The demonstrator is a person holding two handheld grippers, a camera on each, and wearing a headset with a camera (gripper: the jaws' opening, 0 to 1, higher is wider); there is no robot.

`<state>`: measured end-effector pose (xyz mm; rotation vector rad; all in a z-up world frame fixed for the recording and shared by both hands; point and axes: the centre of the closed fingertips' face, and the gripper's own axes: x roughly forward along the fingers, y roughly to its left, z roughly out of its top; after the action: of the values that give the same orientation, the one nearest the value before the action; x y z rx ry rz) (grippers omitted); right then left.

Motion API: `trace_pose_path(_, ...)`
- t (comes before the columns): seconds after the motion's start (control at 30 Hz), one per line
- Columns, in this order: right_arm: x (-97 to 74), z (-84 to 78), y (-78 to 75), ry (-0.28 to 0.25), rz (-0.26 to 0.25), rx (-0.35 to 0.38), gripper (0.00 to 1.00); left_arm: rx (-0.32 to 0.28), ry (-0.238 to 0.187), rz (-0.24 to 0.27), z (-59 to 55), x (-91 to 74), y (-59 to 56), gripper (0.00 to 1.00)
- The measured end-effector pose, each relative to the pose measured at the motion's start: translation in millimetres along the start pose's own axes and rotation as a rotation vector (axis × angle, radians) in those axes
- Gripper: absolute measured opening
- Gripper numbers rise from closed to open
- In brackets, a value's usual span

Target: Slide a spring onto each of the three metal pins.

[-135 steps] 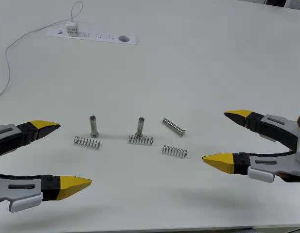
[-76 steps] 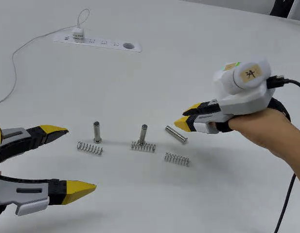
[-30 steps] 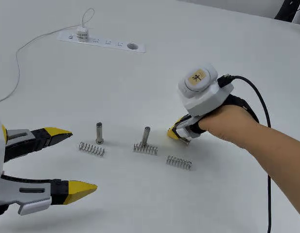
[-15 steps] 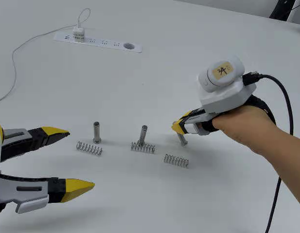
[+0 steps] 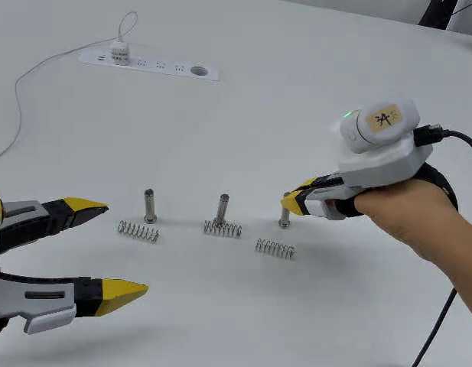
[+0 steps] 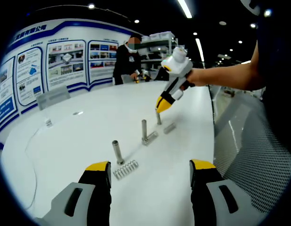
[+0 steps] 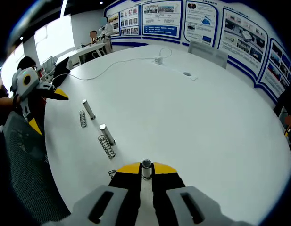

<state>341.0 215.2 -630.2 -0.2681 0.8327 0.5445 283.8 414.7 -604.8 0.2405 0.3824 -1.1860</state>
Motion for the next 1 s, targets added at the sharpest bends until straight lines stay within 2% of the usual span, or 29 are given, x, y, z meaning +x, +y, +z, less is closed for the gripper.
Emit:
trace_pose_path(0.23, -3.0, -3.7, -1.3, -0.009, -0.002, 0.027, 0.09, -0.002, 0.002, 0.0, -1.0, -0.2, -0.6, 0.69)
trace_pose_path(0.77, -4.0, -3.3, 2.4, -0.01, 0.004, 0.011, 0.1, -0.004, -0.003, 0.007, -0.8, -0.2, -0.8, 0.69)
trace_pose_path(1.0, -5.4, -2.9, 2.3, -0.02, 0.001, -0.002, 0.14, -0.002, 0.0, 0.004, -0.6, 0.1, -0.9, 0.69)
